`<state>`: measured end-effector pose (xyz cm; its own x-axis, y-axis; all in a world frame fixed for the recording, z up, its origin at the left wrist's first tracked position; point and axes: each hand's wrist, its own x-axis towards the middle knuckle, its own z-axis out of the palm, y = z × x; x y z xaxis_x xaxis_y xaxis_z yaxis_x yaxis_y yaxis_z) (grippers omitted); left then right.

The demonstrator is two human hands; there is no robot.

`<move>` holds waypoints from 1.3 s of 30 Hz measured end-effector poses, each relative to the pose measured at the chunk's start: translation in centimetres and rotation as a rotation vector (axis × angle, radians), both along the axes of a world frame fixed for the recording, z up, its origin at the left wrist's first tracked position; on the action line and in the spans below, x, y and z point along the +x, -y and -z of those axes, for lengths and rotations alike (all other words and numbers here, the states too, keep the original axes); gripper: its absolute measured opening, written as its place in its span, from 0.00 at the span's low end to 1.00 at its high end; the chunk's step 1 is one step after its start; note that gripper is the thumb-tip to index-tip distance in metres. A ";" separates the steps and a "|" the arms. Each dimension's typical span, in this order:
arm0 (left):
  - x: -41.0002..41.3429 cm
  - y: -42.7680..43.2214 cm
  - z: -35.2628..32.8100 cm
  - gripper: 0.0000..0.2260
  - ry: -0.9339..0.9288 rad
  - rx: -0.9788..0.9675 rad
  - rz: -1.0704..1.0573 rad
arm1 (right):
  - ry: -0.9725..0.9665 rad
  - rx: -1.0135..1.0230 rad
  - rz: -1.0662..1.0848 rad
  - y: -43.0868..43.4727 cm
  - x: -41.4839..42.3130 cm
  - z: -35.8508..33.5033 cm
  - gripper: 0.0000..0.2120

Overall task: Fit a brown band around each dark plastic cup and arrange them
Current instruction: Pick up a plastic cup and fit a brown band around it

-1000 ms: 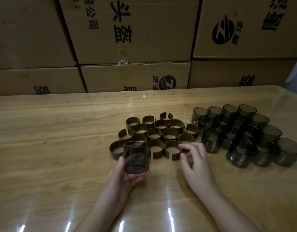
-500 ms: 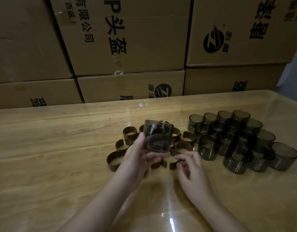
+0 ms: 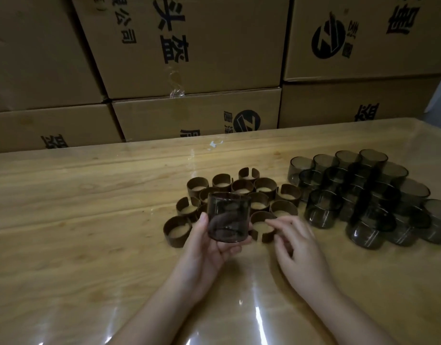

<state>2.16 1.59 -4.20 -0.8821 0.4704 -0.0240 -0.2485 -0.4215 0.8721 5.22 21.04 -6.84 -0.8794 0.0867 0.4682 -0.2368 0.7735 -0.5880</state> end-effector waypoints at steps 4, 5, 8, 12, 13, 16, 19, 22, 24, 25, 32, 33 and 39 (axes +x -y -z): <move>1.5 0.2 0.7 0.35 0.048 -0.057 0.003 | 0.120 0.106 -0.013 0.0 0.0 0.3 0.17; 1.9 0.3 0.8 0.35 0.051 -0.071 0.000 | 0.133 0.143 -0.002 0.0 -0.1 0.3 0.15; 2.9 0.8 1.1 0.32 0.075 -0.115 -0.029 | 0.103 0.143 0.023 0.2 0.0 0.2 0.05; 4.1 1.6 1.6 0.30 0.115 -0.121 -0.081 | 0.014 0.017 -0.010 0.1 0.2 0.0 0.03; 4.6 1.8 1.7 0.30 0.125 -0.103 -0.095 | 0.005 -0.025 -0.033 0.1 0.3 -0.2 0.04; 6.3 2.9 2.0 0.31 0.165 -0.027 -0.151 | -0.027 -0.135 -0.125 0.4 0.6 -0.7 0.05; 8.0 4.3 1.8 0.41 0.243 0.038 -0.230 | 0.003 -0.313 -0.196 0.9 1.0 -1.2 0.08; 8.4 4.3 1.4 0.40 0.280 0.052 -0.265 | 0.111 -0.551 -0.202 1.2 1.3 -1.5 0.08; 7.6 3.5 0.8 0.36 0.266 0.017 -0.272 | 0.133 -0.712 -0.216 1.3 1.4 -2.1 0.05; 6.9 2.9 0.4 0.36 0.238 0.000 -0.279 | 0.132 -0.781 -0.230 1.3 1.6 -2.4 0.04; 2.6 -3.1 -1.2 0.30 0.121 -0.064 -0.286 | 0.184 -0.909 -0.185 0.4 1.1 -2.4 0.16; 2.6 -3.7 -0.9 0.29 0.118 -0.062 -0.282 | 0.194 -0.931 -0.170 0.3 1.0 -2.3 0.15; 2.3 -4.1 0.9 0.30 0.136 -0.034 -0.267 | 0.239 -0.999 -0.179 -0.4 0.2 -1.8 0.17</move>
<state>4.43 5.71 -5.07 -0.9620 0.2194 -0.1624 -0.2487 -0.4589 0.8530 5.45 21.42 -5.04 -0.9778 0.1982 0.0673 -0.0935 -0.1256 -0.9877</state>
